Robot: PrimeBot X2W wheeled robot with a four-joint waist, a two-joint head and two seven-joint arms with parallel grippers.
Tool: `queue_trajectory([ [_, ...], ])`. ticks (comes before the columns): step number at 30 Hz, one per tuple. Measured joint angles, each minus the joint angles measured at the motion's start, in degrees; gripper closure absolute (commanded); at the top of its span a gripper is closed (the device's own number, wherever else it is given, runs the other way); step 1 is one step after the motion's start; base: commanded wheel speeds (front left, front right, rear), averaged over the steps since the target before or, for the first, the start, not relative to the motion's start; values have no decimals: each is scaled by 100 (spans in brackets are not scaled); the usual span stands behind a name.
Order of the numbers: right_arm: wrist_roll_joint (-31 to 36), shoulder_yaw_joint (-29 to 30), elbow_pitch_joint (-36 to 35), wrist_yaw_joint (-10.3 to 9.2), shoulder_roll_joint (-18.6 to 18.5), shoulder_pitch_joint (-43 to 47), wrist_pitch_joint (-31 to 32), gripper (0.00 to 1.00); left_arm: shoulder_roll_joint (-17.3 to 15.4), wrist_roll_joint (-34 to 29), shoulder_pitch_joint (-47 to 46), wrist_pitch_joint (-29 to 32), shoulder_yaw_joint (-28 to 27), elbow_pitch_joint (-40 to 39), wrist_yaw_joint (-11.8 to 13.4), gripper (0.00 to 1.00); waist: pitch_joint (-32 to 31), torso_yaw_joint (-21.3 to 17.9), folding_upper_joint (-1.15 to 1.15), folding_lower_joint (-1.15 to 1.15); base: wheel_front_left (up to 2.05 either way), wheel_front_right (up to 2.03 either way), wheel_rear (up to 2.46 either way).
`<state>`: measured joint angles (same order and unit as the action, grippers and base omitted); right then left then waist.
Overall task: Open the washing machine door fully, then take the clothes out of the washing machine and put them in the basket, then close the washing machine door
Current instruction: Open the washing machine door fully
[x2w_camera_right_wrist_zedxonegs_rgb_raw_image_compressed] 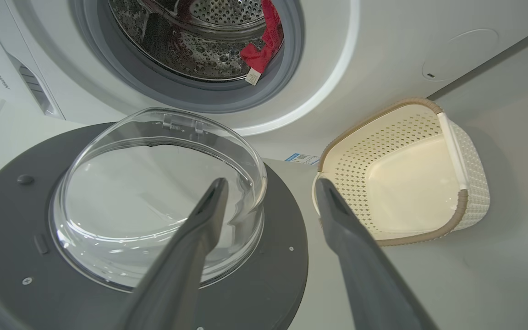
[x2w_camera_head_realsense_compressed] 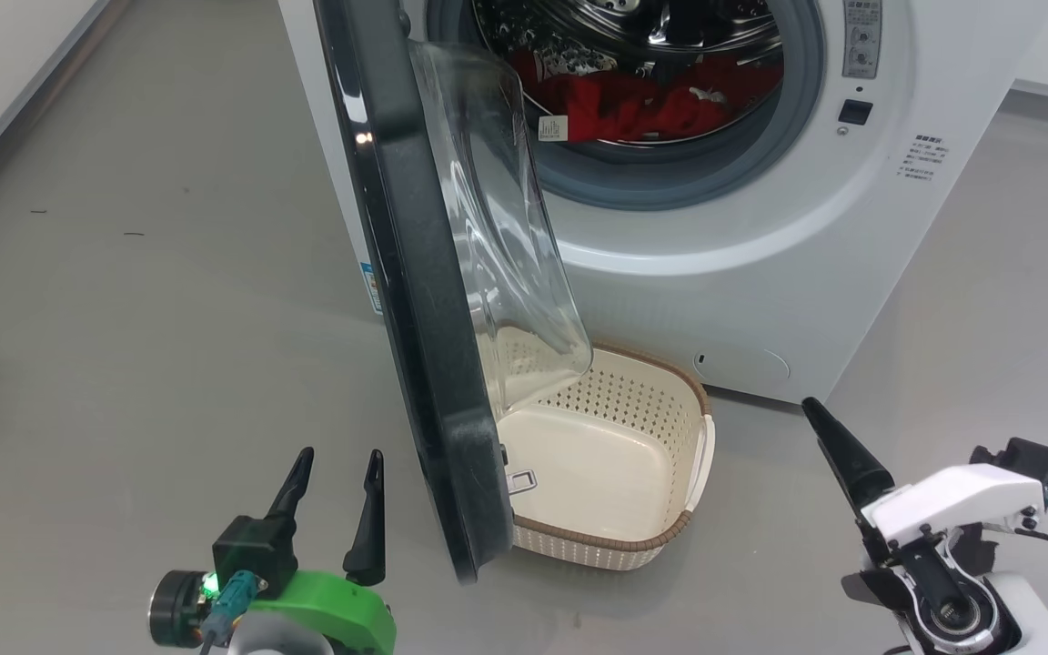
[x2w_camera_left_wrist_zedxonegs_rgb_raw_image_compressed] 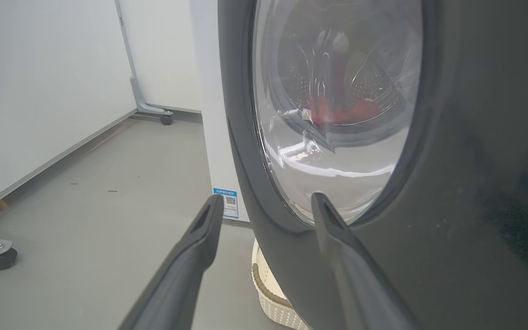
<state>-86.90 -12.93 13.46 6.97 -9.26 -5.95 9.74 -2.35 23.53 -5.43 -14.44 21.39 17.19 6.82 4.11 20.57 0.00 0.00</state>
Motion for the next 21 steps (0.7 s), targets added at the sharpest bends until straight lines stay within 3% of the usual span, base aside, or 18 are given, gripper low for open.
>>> queue_trajectory([
  [12, 2599, -114, 109, -8, -792, 322, -1876, 0, -3, -16, 54, 0, -145, 31, 0, 0, -21, -127, 0, 0, 0, 0, 0],
  [17, 3789, -76, 81, -374, -1132, 322, -2743, 0, -2, -19, 54, 0, -200, 34, 0, 0, -29, -170, 0, 0, 0, 0, 0],
  [21, 4626, -111, -40, -716, -1295, 320, -2581, 0, -2, -54, 64, 0, -227, 47, 0, 0, -37, -206, 0, 0, 0, 0, 0],
])
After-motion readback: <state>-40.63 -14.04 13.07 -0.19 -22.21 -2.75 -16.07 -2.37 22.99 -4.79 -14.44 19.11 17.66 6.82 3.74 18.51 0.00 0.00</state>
